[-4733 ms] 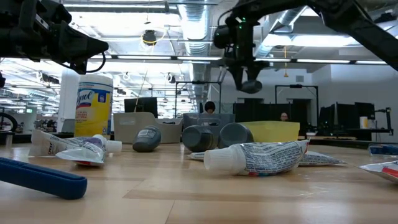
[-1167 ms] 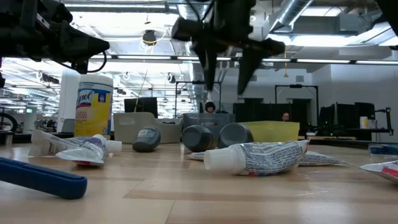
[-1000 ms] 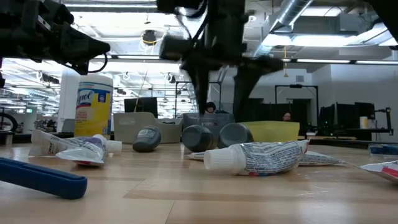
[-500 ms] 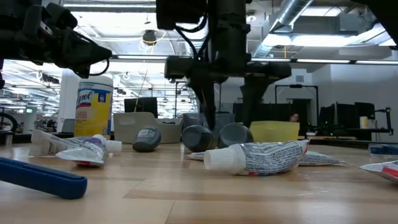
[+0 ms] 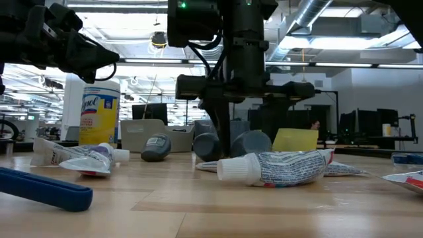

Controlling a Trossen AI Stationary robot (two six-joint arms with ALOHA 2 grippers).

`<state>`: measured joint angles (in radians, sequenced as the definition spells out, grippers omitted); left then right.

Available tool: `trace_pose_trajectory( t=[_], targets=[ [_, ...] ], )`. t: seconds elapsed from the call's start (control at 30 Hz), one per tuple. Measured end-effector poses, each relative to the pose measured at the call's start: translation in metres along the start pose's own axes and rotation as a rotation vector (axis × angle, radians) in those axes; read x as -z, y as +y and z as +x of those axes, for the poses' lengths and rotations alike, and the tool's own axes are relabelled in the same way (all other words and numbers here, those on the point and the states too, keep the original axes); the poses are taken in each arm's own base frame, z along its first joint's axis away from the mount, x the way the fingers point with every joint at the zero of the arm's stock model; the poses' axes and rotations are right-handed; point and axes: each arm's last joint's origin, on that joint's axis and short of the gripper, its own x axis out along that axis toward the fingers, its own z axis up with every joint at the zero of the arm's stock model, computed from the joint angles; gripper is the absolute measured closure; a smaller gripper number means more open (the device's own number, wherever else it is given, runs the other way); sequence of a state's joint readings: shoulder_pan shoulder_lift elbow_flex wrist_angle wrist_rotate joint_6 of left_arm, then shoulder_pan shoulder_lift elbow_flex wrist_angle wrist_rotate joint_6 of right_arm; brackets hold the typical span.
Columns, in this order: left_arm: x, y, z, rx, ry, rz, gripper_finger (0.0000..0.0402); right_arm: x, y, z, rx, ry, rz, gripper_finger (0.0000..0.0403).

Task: Pick & Place Travel size toiletries
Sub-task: Put the deodorant into the yellow bin

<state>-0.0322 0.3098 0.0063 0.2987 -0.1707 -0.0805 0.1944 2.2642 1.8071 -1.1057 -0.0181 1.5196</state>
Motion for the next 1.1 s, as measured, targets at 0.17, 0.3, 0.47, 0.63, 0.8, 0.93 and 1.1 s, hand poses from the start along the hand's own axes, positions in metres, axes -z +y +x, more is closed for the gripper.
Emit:
trace_pose_trajectory(
  t=[0.17, 0.3, 0.47, 0.63, 0.8, 0.93, 1.1],
  targets=[
    [-0.002, 0.000, -0.001, 0.000, -0.018, -0.003, 0.0392, 0.000, -0.001, 0.000, 0.008, 0.001, -0.002, 0.0169],
    [-0.008, 0.000, -0.005, 0.006, -0.079, -0.014, 0.0392, 0.000, -0.001, 0.000, 0.010, 0.001, -0.011, 0.0194],
    [-0.015, 0.001, -0.012, 0.013, -0.165, -0.028, 0.0392, -0.002, -0.001, -0.001, 0.010, 0.003, -0.035, 0.0204],
    [-0.021, 0.001, -0.017, 0.018, -0.232, -0.040, 0.0392, -0.006, -0.001, -0.001, 0.000, 0.036, -0.068, 0.0195],
    [-0.027, 0.002, -0.024, 0.024, -0.307, -0.053, 0.0392, -0.012, -0.001, -0.001, -0.002, 0.037, -0.086, 0.0209],
    [-0.030, 0.002, -0.025, 0.027, -0.341, -0.059, 0.0392, -0.016, -0.001, -0.001, -0.004, 0.040, -0.103, 0.0213],
    [-0.030, 0.002, -0.025, 0.028, -0.344, -0.059, 0.0392, -0.019, -0.001, -0.001, -0.012, 0.038, -0.120, 0.0210]
  ],
)
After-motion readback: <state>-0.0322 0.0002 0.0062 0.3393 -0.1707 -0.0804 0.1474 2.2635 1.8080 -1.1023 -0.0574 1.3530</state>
